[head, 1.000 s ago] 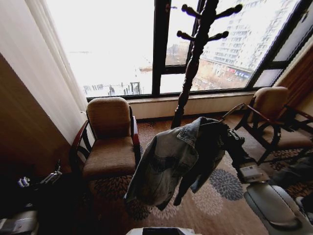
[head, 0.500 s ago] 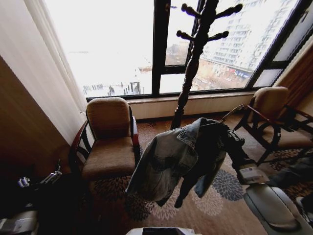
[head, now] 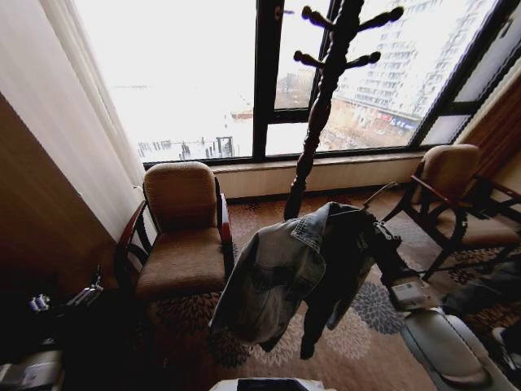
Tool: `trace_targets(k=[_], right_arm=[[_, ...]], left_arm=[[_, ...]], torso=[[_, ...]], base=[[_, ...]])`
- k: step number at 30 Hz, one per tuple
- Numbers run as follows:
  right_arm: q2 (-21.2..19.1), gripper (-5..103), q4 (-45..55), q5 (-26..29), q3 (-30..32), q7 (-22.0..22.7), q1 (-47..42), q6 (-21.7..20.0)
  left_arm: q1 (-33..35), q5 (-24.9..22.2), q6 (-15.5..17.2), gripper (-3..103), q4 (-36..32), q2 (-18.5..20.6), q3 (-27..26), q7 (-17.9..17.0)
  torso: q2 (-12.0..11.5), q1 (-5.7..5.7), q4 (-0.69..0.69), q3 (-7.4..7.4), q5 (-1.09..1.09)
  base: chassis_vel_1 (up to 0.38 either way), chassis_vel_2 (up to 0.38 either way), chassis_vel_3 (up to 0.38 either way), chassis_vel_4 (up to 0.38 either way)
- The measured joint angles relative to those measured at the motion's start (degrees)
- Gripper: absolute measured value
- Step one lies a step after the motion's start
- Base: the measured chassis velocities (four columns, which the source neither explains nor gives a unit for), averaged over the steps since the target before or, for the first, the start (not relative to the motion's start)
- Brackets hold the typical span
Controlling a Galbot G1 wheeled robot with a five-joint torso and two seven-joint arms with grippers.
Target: Pick up the clothes from the bed and hang them on the clothes hanger.
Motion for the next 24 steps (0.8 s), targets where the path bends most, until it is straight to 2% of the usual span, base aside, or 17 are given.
trace_targets(k=[8, 17, 24], right_arm=[[-0.14, 27, -0.13, -0.17, -0.03, -0.08, 0.00, 0.13], [-0.13, 27, -0.13, -0.17, 0.12, -0.24, -0.11, 0.23], [-0.14, 27, -0.09, -0.15, 0.24, -0.33, -0.15, 0.28]], left_arm=[[0.00, 0.00, 0.00, 100, 0.00, 0.00, 0.00, 0.00], [0.00, 0.00, 0.00, 100, 0.00, 0.00, 0.00, 0.00], [0.00, 0.00, 0.00, 100, 0.00, 0.00, 0.00, 0.00]], torso=[[0.00, 0.00, 0.00, 0.00, -0.01], [-0.01, 0.01, 0.00, 0.01, 0.04], [0.00, 0.00, -0.01, 0.01, 0.00]], base=[[-0.062, -0.044, 0.055, 0.036], [-0.140, -0.129, 0.134, 0.136], [-0.095, -0.094, 0.077, 0.097]])
